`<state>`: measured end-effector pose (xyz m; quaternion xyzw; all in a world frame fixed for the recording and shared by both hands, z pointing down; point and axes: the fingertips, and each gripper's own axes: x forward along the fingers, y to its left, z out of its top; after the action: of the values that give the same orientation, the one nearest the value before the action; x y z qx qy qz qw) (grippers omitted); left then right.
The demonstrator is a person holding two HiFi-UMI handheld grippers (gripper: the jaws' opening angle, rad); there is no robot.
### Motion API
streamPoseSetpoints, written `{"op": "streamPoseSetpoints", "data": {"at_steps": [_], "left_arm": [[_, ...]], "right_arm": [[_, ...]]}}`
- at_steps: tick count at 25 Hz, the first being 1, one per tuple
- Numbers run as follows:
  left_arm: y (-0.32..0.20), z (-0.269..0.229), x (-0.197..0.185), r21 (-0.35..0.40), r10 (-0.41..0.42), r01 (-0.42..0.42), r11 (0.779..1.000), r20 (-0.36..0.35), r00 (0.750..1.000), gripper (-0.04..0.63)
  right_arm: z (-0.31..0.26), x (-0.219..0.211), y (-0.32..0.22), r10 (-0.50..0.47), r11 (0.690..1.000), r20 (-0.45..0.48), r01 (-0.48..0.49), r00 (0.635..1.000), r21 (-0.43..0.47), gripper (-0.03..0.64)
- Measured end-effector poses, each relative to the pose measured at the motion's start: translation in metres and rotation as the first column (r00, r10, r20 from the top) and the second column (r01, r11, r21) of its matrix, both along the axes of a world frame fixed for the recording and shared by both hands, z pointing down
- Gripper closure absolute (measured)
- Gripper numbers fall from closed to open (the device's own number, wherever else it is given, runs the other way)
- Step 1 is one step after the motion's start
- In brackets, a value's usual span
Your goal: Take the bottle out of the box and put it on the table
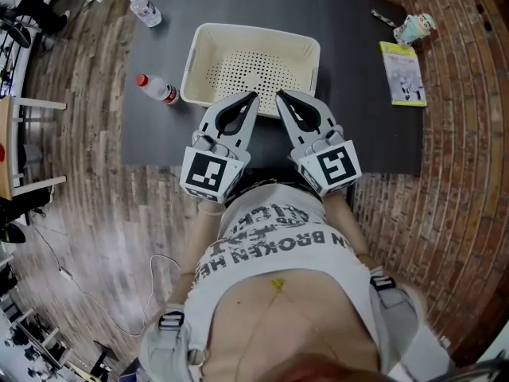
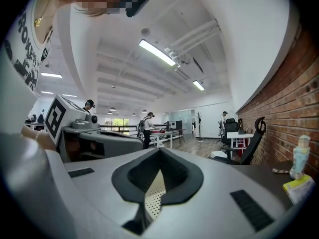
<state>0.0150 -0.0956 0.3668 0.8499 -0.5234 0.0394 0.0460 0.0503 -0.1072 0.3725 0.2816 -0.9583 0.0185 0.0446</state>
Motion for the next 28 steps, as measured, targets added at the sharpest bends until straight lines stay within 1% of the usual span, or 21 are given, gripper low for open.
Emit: {"op": "streamPoseSetpoints", "data": {"at_steps": [8, 12, 16, 24, 28], "left_arm": [[-0.001, -0.007, 0.01, 0.024, 0.0, 0.0, 1.0, 0.014, 1.0, 0.589], [-0.001, -0.007, 0.009, 0.013, -0.006, 0.006, 1.0, 0.025, 1.0, 0.589], [-0.001, -0.011, 0.012, 0.027, -0.004, 0.004, 1.0, 0.008, 1.0, 0.589], [-0.002, -0.009, 0.013, 0.028, 0.007, -0.007, 1.0, 0.013, 1.0, 0.589], [-0.001, -0.006, 0.012, 0.014, 0.004, -0.004, 1.0, 0.008, 1.0, 0.589]], "right_arm": [[-0.006, 0.007, 0.0, -0.013, 1.0, 0.01, 0.013, 1.0, 0.007, 0.609], [-0.01, 0.006, 0.0, -0.024, 1.0, 0.011, 0.023, 1.0, 0.019, 0.609], [-0.012, 0.007, 0.0, -0.029, 0.999, 0.014, 0.028, 0.999, 0.021, 0.609], [-0.012, 0.007, 0.0, -0.04, 0.999, 0.01, 0.04, 0.999, 0.019, 0.609], [-0.011, 0.006, 0.0, -0.043, 0.999, 0.002, 0.043, 0.999, 0.021, 0.609]]}}
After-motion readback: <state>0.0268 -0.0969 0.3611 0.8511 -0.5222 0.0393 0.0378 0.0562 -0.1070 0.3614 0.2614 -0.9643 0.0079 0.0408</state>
